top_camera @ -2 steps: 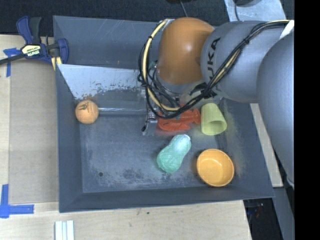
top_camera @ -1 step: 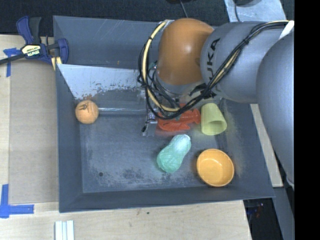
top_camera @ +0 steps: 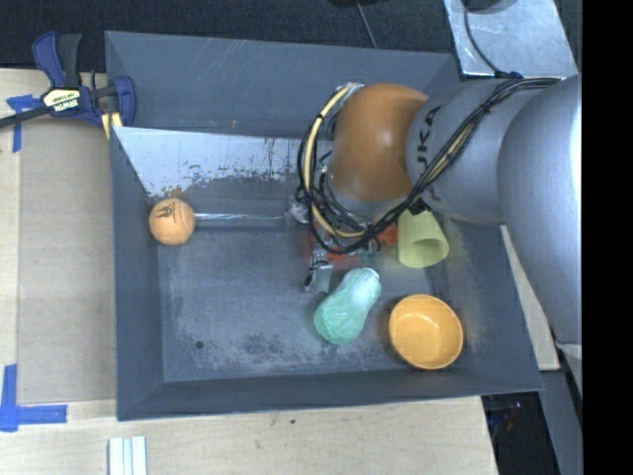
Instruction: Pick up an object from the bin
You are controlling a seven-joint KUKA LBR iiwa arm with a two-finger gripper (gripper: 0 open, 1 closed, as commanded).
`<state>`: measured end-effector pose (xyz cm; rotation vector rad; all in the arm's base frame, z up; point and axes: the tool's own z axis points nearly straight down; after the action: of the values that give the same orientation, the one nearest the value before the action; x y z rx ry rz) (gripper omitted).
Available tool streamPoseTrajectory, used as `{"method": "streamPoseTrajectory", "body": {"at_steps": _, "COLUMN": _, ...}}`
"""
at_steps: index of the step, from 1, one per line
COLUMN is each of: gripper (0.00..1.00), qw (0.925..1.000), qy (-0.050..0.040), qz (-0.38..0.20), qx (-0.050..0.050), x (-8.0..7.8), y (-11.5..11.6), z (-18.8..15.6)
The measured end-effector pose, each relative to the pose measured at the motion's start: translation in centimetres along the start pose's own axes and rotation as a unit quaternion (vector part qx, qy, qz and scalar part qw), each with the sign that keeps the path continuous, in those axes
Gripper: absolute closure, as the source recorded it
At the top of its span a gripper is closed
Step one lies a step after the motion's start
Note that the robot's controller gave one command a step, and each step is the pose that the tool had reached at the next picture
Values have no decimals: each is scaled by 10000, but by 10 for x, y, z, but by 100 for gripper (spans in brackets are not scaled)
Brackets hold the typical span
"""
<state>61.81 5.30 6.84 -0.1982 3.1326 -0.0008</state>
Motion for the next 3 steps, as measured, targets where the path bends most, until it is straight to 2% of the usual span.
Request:
{"method": "streamPoseTrajectory", "body": {"at_steps": 1, "gripper": 0, "qw": 9997, "qy": -84, "qz": 249, "qx": -21, "x": 54, "y": 9, "z": -40}}
{"method": "streamPoseTrajectory", "body": {"at_steps": 2, "gripper": 0, "qw": 9997, "qy": -57, "qz": 235, "qx": 8, "x": 23, "y": -72, "z": -2}}
{"method": "streamPoseTrajectory", "body": {"at_steps": 3, "gripper": 0, "qw": 9996, "qy": -72, "qz": 267, "qx": -10, "x": 31, "y": -66, "z": -7}}
